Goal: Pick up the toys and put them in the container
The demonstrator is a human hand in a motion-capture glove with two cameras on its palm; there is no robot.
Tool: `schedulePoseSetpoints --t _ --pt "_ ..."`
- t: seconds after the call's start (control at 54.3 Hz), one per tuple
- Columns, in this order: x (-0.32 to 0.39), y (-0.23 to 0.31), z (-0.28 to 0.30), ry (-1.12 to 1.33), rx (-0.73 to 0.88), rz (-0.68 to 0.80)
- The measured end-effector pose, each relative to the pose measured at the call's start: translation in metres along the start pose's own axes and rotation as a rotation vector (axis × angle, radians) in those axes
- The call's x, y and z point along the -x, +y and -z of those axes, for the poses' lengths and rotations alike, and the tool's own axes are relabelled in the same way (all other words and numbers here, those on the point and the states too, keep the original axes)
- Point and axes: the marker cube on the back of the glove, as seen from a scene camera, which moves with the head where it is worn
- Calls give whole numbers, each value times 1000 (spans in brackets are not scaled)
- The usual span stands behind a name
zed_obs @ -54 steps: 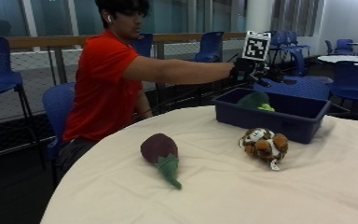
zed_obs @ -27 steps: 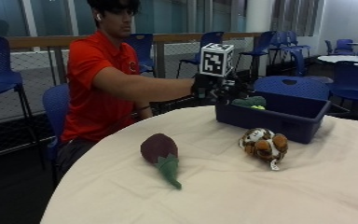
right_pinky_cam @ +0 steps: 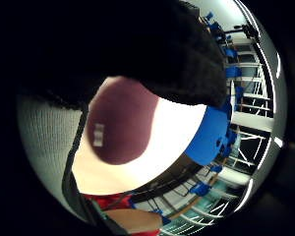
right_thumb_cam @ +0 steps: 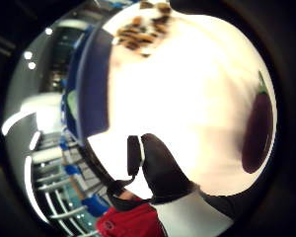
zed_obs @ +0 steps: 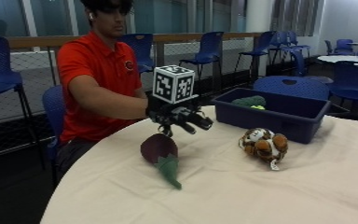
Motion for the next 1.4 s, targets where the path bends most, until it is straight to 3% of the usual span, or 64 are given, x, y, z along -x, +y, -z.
schedulePoseSetpoints --t 0.295,0.387,0.516,0.737,1.105,1.4 --pt "-76 15 -48 25 249 -200" --pt "-78 16 -55 -46 207 -223" --pt "-70 10 -48 47 98 -218" --pt "-46 -1 16 34 5 -172" --pt "109 -34 134 75 -150 43" --pt "262 -76 155 -46 -177 181"
